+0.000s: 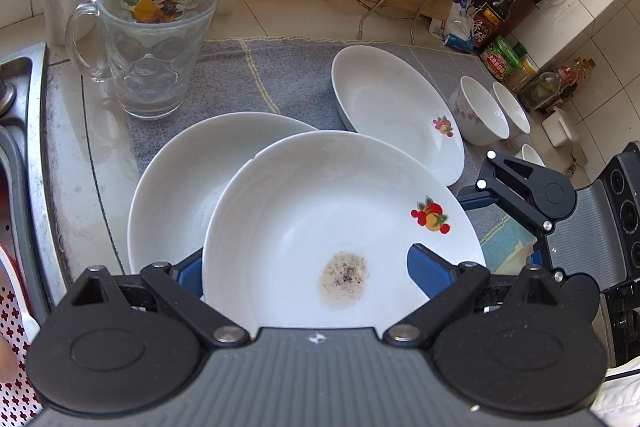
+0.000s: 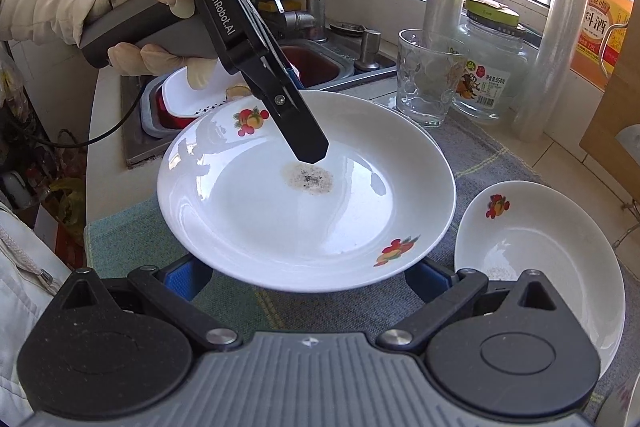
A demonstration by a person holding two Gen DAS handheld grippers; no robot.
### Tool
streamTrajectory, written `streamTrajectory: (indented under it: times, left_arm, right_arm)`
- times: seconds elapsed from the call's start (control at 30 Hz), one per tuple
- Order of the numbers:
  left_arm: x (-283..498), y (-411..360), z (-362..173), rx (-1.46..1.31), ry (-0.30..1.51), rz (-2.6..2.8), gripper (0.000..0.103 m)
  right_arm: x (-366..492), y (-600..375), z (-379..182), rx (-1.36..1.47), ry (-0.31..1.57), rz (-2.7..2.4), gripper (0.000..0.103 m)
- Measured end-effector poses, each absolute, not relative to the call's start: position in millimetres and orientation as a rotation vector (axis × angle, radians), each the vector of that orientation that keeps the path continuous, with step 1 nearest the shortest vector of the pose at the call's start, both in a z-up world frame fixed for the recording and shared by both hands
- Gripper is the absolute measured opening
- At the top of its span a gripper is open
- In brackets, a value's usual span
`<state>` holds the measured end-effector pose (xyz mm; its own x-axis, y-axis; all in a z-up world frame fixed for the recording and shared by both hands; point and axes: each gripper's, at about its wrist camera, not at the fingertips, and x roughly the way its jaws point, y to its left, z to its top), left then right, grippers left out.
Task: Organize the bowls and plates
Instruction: 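Carry the plate with the left tool and lower it onto the placed plate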
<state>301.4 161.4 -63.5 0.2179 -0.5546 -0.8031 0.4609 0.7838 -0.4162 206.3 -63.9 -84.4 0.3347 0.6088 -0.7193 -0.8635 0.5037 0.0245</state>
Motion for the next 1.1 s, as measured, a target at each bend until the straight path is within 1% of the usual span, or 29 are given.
streamTrajectory:
  times: [0.53, 1.1]
  left_arm:
    - [310, 165, -70, -0.064, 1.184, -0.688, 0.097]
    - [306, 187, -68, -0.126, 1.193, -0.635, 0.097]
  right_arm:
    - [215, -58, -86, -0.372, 0.758, 1.000, 0.103]
    - [230, -50, -97, -0.353, 0.773, 1.007, 0.103]
